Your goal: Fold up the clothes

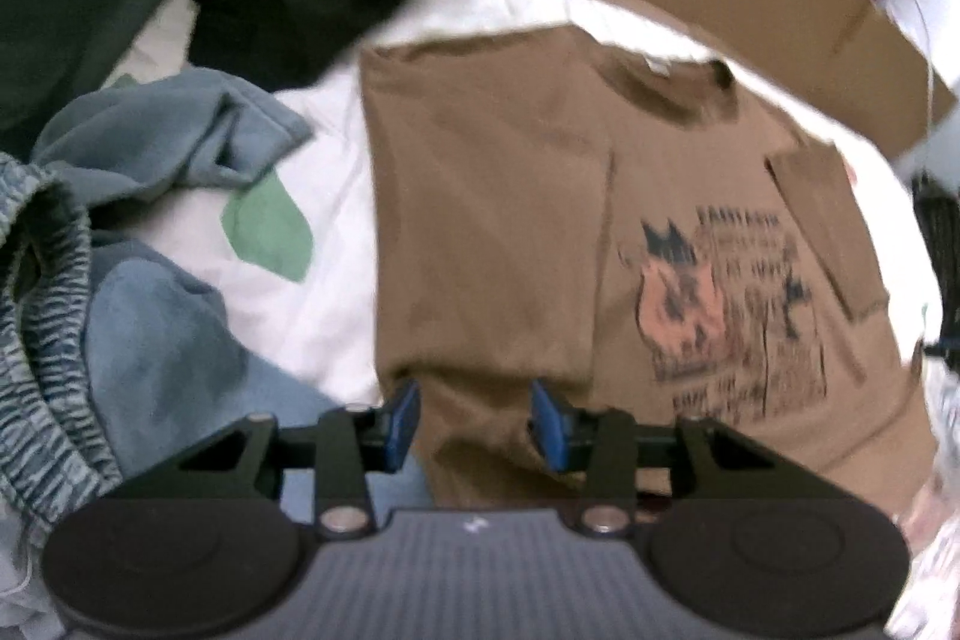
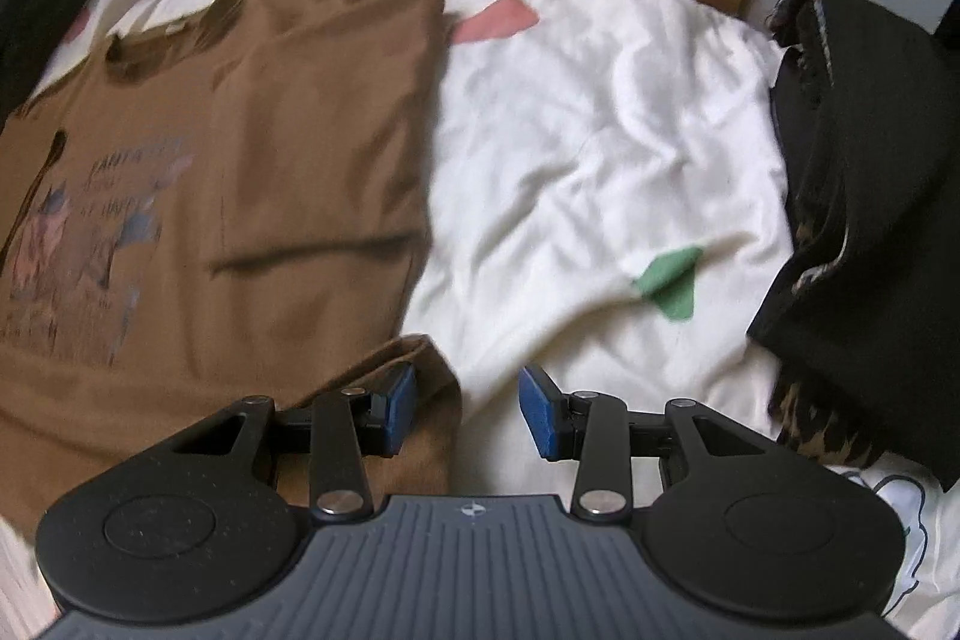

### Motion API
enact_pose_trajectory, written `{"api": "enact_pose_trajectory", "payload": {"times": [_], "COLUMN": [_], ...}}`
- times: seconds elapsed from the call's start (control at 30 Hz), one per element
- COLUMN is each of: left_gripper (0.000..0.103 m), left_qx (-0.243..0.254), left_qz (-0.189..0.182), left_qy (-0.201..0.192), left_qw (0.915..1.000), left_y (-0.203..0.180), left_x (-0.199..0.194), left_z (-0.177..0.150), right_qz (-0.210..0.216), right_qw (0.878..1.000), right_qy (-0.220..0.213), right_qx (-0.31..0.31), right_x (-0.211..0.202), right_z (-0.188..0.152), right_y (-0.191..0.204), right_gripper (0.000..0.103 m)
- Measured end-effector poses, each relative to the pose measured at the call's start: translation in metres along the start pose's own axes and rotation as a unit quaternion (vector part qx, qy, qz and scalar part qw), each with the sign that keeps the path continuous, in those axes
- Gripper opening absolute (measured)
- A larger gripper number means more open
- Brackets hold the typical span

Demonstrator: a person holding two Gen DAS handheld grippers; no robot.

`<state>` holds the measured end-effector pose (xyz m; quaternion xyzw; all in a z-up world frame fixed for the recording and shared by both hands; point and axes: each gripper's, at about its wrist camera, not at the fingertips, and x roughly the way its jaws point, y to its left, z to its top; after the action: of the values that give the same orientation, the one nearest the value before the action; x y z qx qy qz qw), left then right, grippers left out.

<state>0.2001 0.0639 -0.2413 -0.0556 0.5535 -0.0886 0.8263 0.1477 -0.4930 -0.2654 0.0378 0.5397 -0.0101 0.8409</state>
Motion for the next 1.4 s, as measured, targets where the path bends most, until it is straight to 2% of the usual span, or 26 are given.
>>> {"api": "enact_pose_trajectory", "payload": {"times": [0.1, 0.27, 0.47, 0.6, 0.77, 0.87, 0.97, 1.07, 1.17, 1.3, 1.4], "left_gripper": [0.043, 0.044, 0.045, 0.045, 0.045, 0.046, 0.054, 0.056, 0.056, 0.056, 0.053], "left_qx": [-0.015, 0.000, 0.067, 0.139, 0.192, 0.199, 0.199, 0.199, 0.233, 0.287, 0.286], "left_qz": [0.002, -0.003, 0.007, 0.017, 0.041, 0.035, 0.032, 0.032, 0.038, 0.054, 0.034], "left_qy": [-0.009, -0.013, 0.016, 0.035, 0.065, 0.060, 0.046, 0.038, 0.032, 0.019, 0.028], "left_qw": [0.9998, 0.9999, 0.9976, 0.9895, 0.9783, 0.9775, 0.9785, 0.9787, 0.9713, 0.9563, 0.9574], "left_y": [0.010, 0.024, 0.019, 0.003, -0.014, -0.022, -0.027, -0.031, -0.041, -0.054, -0.055], "left_x": [-0.006, -0.019, -0.021, -0.019, -0.003, 0.003, 0.007, 0.013, 0.021, 0.032, 0.041], "left_z": [0.008, 0.003, -0.021, -0.037, -0.048, -0.049, -0.045, -0.038, -0.035, -0.036, -0.035], "right_qz": [-0.002, -0.001, 0.024, 0.032, 0.036, 0.038, 0.042, 0.044, 0.046, 0.049, 0.055], "right_qw": [1.000, 1.000, 0.998, 0.999, 0.999, 0.999, 0.999, 0.999, 0.999, 0.999, 0.998], "right_qy": [-0.010, -0.020, -0.028, -0.020, -0.004, 0.003, 0.009, 0.012, 0.014, 0.017, 0.017], "right_qx": [0.011, 0.019, 0.046, 0.029, 0.019, 0.015, 0.011, 0.009, 0.007, 0.000, -0.011], "right_x": [-0.005, -0.014, -0.027, -0.029, -0.024, -0.018, -0.013, -0.009, -0.005, 0.002, 0.006], "right_z": [0.008, 0.007, -0.012, -0.026, -0.039, -0.042, -0.045, -0.047, -0.046, -0.044, -0.043], "right_y": [-0.002, -0.012, -0.037, -0.036, -0.033, -0.032, -0.031, -0.031, -0.032, -0.033, -0.031], "right_gripper": [0.045, 0.045, 0.045, 0.045, 0.045, 0.045, 0.045, 0.045, 0.045, 0.045, 0.045]}}
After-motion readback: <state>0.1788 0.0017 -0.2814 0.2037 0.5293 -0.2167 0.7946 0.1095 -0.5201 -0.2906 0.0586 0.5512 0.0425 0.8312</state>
